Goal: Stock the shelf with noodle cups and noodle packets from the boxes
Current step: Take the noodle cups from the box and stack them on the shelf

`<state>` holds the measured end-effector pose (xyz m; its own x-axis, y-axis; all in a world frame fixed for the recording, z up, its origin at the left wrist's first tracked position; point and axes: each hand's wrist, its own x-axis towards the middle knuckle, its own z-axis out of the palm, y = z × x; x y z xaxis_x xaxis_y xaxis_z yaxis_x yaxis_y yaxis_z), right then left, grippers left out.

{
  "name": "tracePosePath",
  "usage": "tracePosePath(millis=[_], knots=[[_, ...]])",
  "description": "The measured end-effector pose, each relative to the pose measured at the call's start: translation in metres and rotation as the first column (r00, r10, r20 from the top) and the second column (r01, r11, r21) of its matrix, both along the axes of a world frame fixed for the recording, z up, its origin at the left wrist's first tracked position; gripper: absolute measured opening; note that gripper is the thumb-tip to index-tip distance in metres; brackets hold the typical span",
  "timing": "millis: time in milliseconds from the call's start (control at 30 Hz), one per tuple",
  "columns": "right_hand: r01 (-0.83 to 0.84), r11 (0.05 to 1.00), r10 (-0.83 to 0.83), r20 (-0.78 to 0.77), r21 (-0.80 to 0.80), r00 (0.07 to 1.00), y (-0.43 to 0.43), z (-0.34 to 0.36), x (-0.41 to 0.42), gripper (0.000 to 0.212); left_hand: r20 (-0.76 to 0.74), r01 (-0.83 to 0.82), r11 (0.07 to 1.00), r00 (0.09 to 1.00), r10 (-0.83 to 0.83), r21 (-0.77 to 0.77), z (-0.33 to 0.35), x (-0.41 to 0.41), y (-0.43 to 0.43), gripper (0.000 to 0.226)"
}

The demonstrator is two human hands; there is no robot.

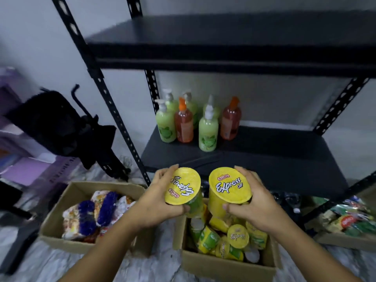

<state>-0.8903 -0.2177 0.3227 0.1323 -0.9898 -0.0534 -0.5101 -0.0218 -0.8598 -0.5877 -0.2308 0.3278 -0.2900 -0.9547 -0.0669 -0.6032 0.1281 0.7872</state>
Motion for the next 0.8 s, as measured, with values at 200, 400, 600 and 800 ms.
tracePosePath(millis=[200, 400, 600, 800], knots=[[0.002, 0.995, -0.005, -0.025, -0.096, 1.000, 0.011, 0.204, 0.005, 0.104, -0.002, -0.020, 0.995, 1.000, 0.019, -0.093, 0.194, 0.008, 0.007, 0.111], [-0.011, 0.983, -0.002, -0.067, -0.185, 0.998, 0.022, 0.349, 0.011, 0.103, 0.029, -0.012, 0.980, 0.999, 0.018, -0.197, 0.337, 0.008, 0.015, 0.107], [0.003, 0.942, -0.028, -0.070, -0.335, 0.997, 0.015, 0.446, 0.013, 0.093, 0.065, -0.004, 0.931, 0.997, 0.030, -0.366, 0.447, 0.015, 0.002, 0.109], [-0.039, 0.890, -0.003, -0.091, -0.455, 0.996, -0.004, 0.536, 0.018, 0.091, 0.088, -0.025, 0.865, 0.993, 0.080, -0.501, 0.544, 0.008, -0.013, 0.107]])
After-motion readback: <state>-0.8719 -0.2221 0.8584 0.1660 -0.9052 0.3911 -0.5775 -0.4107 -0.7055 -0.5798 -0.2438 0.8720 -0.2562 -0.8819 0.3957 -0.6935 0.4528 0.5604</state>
